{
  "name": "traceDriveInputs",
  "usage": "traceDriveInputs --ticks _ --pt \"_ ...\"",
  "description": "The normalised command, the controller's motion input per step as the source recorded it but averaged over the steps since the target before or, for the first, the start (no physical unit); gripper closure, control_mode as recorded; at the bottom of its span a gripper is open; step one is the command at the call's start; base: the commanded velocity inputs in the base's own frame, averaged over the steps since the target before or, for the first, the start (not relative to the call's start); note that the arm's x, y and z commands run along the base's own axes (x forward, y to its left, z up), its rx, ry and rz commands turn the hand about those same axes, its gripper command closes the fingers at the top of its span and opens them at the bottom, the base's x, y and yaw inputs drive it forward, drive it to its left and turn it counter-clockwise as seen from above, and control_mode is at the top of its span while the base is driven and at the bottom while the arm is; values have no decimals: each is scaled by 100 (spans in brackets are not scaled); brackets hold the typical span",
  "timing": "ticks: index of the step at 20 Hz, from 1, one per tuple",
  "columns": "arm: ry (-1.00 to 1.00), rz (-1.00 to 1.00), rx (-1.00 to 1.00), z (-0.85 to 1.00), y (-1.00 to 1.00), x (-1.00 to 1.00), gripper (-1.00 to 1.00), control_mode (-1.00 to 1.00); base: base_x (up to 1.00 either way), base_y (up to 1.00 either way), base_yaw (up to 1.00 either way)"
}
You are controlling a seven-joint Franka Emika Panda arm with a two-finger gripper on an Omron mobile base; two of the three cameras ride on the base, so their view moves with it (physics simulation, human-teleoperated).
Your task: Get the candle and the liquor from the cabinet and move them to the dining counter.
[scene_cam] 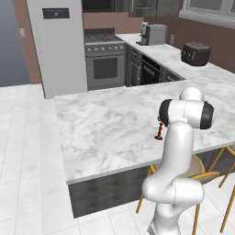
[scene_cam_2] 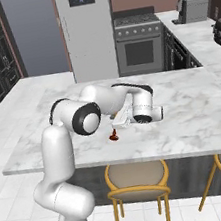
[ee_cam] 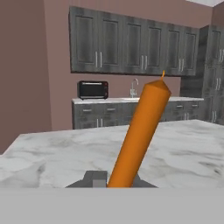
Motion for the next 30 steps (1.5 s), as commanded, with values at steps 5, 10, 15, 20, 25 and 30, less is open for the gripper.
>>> traceDriveInputs --ticks 5,10,15,20,25,30 --pt "0 0 -1 8 4 -2 100 -100 0 0 0" --pt "-2 0 -5 14 10 -21 100 -100 0 0 0" --pt "-9 0 -7 6 13 -24 100 -100 0 0 0" --pt "0 0 -3 0 4 -5 100 -100 0 0 0" --pt "0 0 0 0 1 -1 100 -100 0 0 0" --pt "0 0 0 0 0 0 -100 -100 0 0 0"
